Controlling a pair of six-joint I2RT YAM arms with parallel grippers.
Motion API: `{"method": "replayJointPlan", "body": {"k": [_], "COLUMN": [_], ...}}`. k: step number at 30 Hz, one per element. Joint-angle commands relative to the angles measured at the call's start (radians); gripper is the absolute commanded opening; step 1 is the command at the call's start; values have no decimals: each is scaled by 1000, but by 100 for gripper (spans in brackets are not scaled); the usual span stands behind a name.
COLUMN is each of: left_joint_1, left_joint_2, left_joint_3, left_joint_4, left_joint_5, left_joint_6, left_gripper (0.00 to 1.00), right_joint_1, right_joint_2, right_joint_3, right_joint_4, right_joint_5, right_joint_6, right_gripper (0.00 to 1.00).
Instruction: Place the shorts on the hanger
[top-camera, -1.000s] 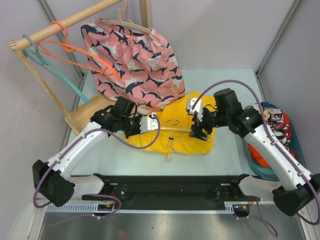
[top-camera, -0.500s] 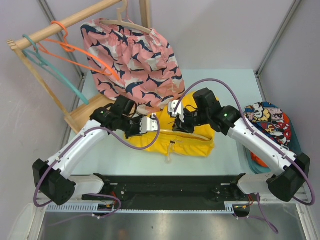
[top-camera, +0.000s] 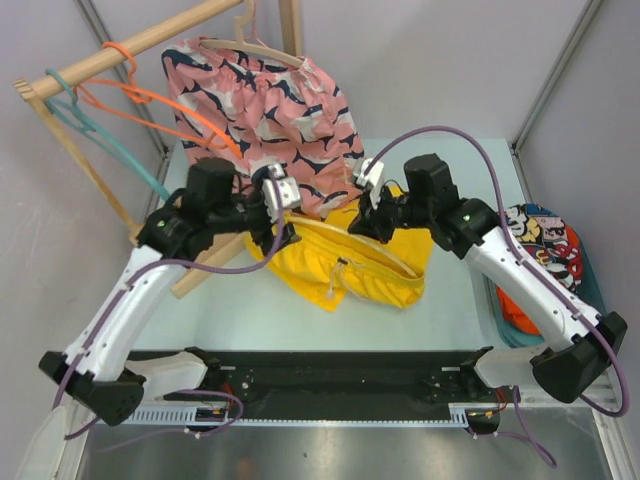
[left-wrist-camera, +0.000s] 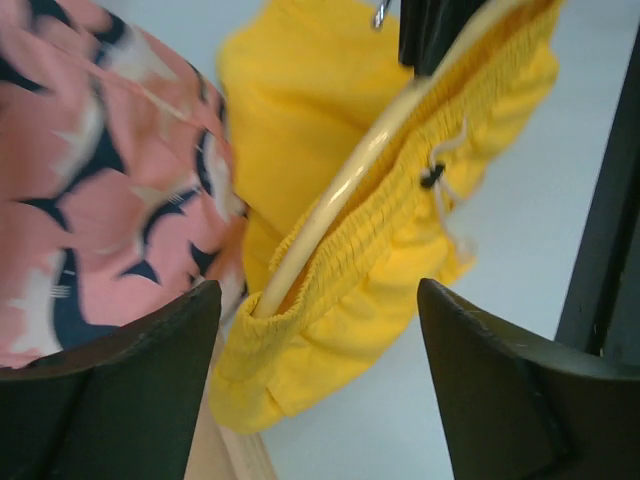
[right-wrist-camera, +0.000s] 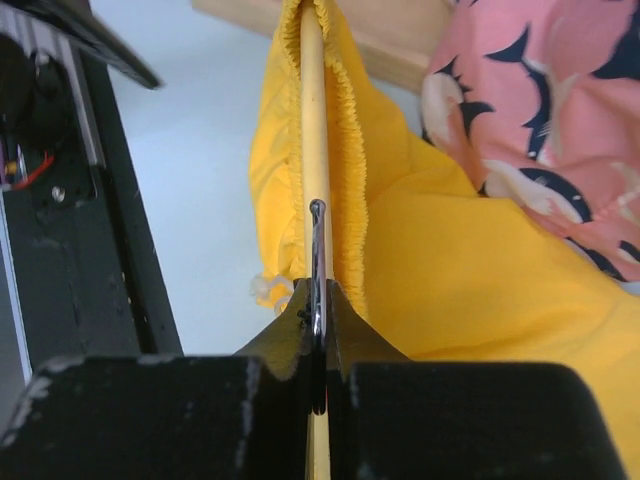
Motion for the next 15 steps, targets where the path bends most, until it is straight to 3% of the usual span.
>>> {"method": "replayJointPlan", "body": {"k": [1,6,8,12,15], "left_joint_1": [4,6,-10,-85,-184], "left_joint_2": [-56,-48,-90,-225,-272], "left_joint_3": [154,176,86,-152,-277], "left_joint_4": [140,227,285,536,605], "left_joint_5": [10,-26,4,-28,-175], "left_joint_6": [-284,-480,-597,-754,-806], "left_gripper": [90,86,81,82,75], "right_joint_1": [-21,-49,-52,-44,-33], "right_joint_2": [16,111,159,213,251], "right_joint_3": [149,307,346,404,441], "right_joint_4": [96,63,76,121,145], "right_joint_5": [23,29,32,59,98], "right_joint_6": [149,281,315,406,457], "right_gripper": [0,0,0,0,0]}}
